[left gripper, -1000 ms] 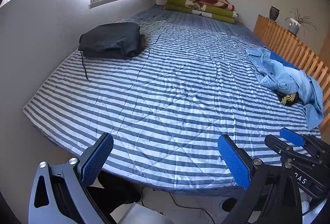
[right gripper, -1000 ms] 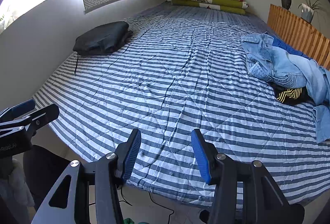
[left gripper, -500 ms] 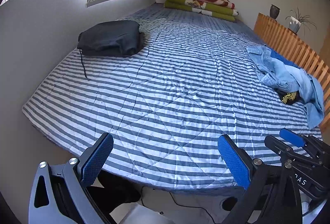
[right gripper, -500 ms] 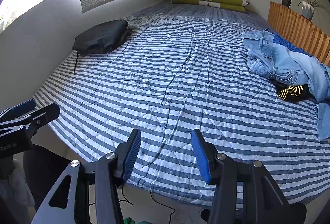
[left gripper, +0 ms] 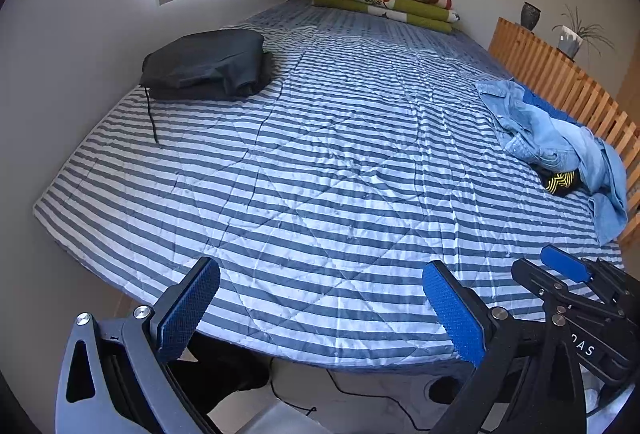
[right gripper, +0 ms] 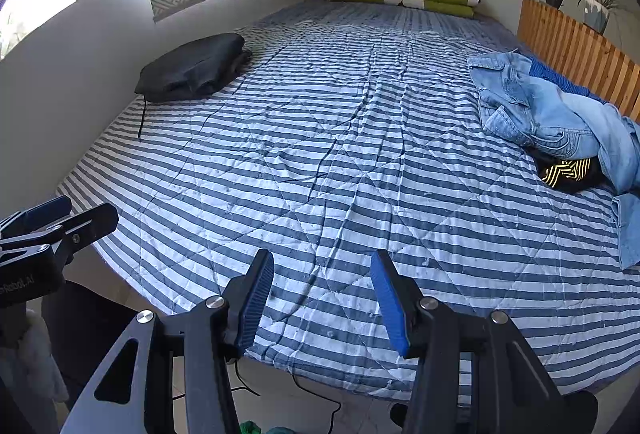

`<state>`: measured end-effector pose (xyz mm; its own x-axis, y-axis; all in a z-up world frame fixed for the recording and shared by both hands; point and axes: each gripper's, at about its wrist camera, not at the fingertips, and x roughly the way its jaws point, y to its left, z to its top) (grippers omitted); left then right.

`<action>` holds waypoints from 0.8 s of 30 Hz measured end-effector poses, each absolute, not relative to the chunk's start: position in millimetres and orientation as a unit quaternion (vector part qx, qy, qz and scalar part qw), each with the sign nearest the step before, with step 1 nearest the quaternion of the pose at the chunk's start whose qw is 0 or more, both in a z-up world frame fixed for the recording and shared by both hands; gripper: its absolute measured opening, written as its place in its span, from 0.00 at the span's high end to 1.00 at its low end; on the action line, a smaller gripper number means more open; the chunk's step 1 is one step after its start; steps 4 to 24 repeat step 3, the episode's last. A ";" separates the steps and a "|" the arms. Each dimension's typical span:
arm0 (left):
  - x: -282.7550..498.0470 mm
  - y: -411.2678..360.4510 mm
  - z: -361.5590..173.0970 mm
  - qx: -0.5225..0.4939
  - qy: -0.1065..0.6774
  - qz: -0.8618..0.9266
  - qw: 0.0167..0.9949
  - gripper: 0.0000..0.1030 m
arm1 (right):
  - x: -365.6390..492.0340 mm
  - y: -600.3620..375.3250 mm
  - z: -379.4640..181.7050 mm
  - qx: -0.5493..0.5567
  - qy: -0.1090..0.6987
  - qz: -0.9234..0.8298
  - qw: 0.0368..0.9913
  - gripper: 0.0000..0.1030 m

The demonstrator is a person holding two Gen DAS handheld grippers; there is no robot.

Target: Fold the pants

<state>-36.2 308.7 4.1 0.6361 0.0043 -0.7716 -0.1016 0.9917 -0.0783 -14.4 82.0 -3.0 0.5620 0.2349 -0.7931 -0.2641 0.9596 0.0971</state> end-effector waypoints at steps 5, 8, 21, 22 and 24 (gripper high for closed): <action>-30.7 307.0 0.7 -0.058 0.430 0.020 0.901 0.00 | -12.7 81.8 -5.5 -0.015 0.448 0.139 0.883 0.55; -30.7 307.0 0.7 -0.058 0.430 0.020 0.901 0.00 | -12.7 81.8 -5.5 -0.015 0.448 0.139 0.883 0.55; -30.7 307.0 0.7 -0.058 0.430 0.020 0.901 0.00 | -12.7 81.8 -5.5 -0.015 0.448 0.139 0.883 0.55; -30.7 307.0 0.7 -0.058 0.430 0.020 0.901 0.00 | -12.7 81.8 -5.5 -0.015 0.448 0.139 0.883 0.55; -30.7 307.0 0.7 -0.058 0.430 0.020 0.901 0.00 | -12.7 81.8 -5.5 -0.015 0.448 0.139 0.883 0.55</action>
